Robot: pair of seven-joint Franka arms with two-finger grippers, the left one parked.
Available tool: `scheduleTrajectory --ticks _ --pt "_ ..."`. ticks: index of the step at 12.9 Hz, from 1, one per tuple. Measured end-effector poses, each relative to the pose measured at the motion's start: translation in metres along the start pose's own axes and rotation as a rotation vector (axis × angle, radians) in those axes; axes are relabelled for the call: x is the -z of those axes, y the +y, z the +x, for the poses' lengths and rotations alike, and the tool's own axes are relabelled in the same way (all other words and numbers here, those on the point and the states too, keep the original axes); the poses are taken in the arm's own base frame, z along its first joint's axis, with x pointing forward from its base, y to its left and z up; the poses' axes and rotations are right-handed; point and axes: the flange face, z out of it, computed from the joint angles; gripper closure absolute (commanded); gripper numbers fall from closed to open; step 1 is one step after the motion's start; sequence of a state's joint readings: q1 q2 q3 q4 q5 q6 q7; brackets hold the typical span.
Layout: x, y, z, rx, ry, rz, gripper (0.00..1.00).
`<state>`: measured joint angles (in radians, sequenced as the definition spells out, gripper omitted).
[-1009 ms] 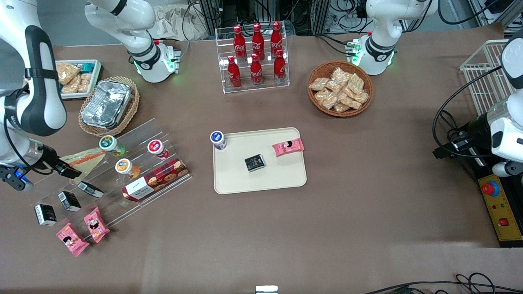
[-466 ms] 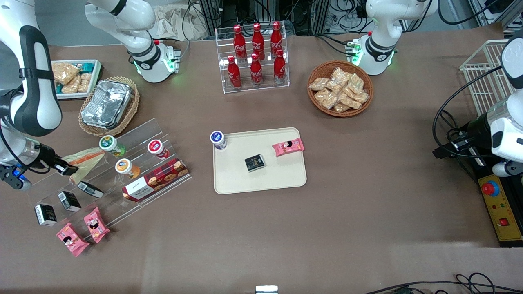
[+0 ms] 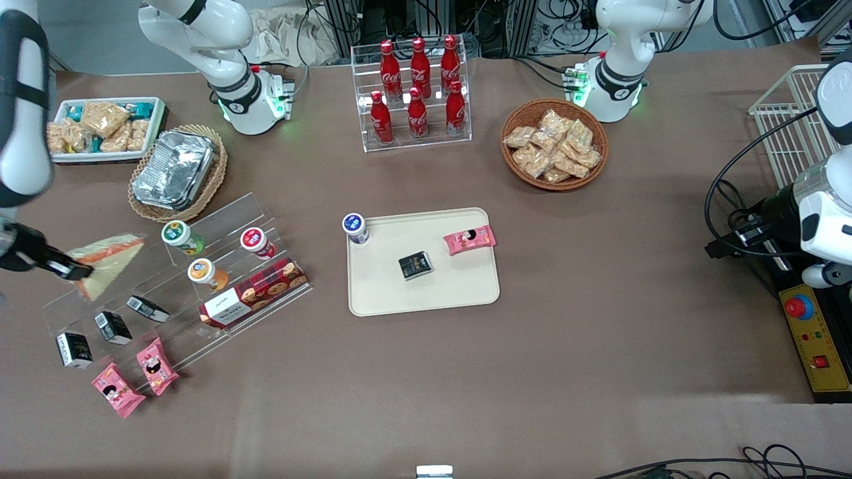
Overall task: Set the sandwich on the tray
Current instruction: 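Carry the sandwich over the cream tray beside the black box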
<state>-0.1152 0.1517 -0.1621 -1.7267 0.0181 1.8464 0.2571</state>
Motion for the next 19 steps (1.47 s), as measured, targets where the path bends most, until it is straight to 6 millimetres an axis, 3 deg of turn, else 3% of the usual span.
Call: scheduleTrajectory --ticks 2,5,7,11,15,19 --pt "0.03 -0.004 -0.003 0.013 -0.005 0.005 1.0" --pt "0.057 -0.034 -0.016 -0.005 -0.04 0.051 1.0" --pt "0.062 -0.076 -0.034 -0.074 -0.062 0.057 1.0" --pt "0.059 -0.193 -0.1 -0.267 -0.082 0.033 1.0" --pt "0.038 -0.295 -0.173 -0.458 -0.08 0.012 1.0" --pt "-0.029 -0.396 -0.236 -0.655 -0.105 0.058 1.0"
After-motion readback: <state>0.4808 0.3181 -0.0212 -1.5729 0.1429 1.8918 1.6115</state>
